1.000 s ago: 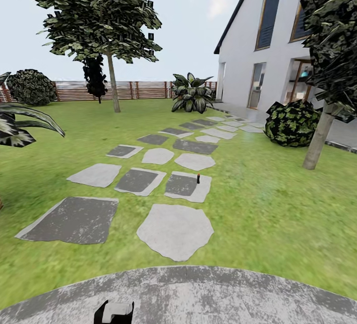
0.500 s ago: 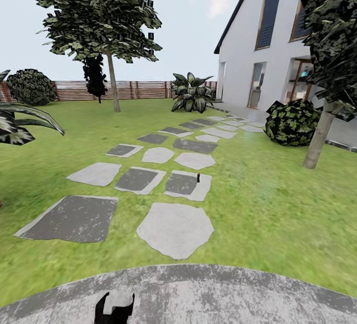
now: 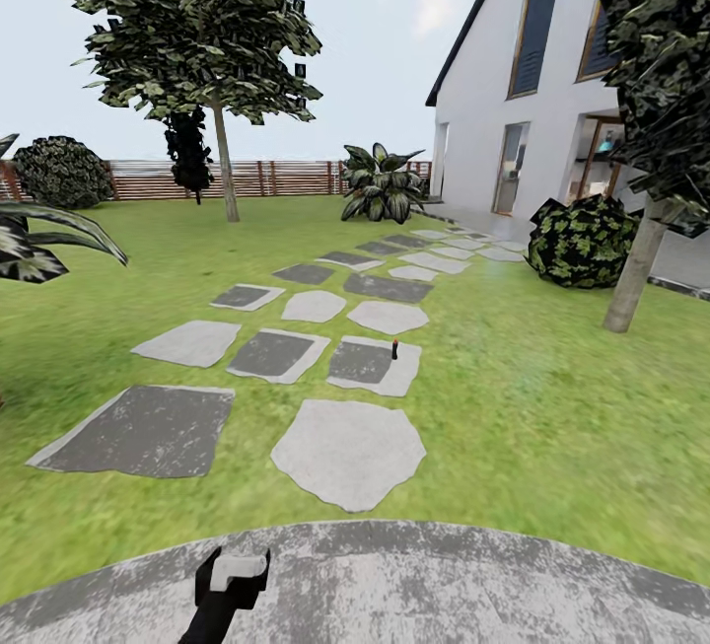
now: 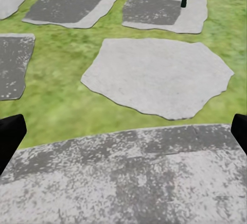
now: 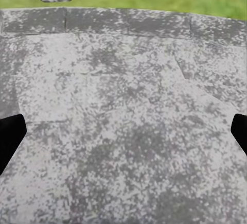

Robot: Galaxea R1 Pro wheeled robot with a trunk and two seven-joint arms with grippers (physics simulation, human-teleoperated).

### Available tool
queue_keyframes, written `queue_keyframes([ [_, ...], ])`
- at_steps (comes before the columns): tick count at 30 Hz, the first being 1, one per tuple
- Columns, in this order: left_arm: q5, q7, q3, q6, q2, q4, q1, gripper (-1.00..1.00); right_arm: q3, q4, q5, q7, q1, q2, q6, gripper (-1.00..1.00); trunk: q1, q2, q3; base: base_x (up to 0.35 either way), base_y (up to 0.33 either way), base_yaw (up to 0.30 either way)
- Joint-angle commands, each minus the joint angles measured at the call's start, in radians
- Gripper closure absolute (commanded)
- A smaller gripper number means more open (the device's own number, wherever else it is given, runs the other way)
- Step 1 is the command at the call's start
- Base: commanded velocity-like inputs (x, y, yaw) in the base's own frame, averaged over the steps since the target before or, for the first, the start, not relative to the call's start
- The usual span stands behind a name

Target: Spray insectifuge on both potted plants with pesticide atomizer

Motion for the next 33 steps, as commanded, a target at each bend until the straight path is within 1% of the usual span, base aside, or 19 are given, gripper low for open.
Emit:
queue_keyframes([
  [1, -0.006, 0.0, 0.001, -0.003, 0.0, 0.001, -0.001, -1.0, -0.001, -0.001, -0.001, -0.001, 0.0, 0.0, -0.002, -1.0, 0.004, -0.008, -0.004, 0.0, 0.0, 0.0],
  [16, -0.008, 0.0, 0.001, -0.003, 0.0, 0.002, -0.001, -1.0, 0.001, -0.012, 0.001, -0.002, 0.0, 0.001, -0.002, -1.0, 0.061, -0.113, -0.034, 0.0, 0.0, -0.013],
  [33, -0.007, 0.0, 0.001, -0.003, -0.001, 0.002, -0.001, -1.0, 0.002, -0.001, -0.001, -0.004, 0.0, 0.002, -0.002, -1.0, 0.127, -0.232, -0.086, 0.0, 0.0, 0.0],
])
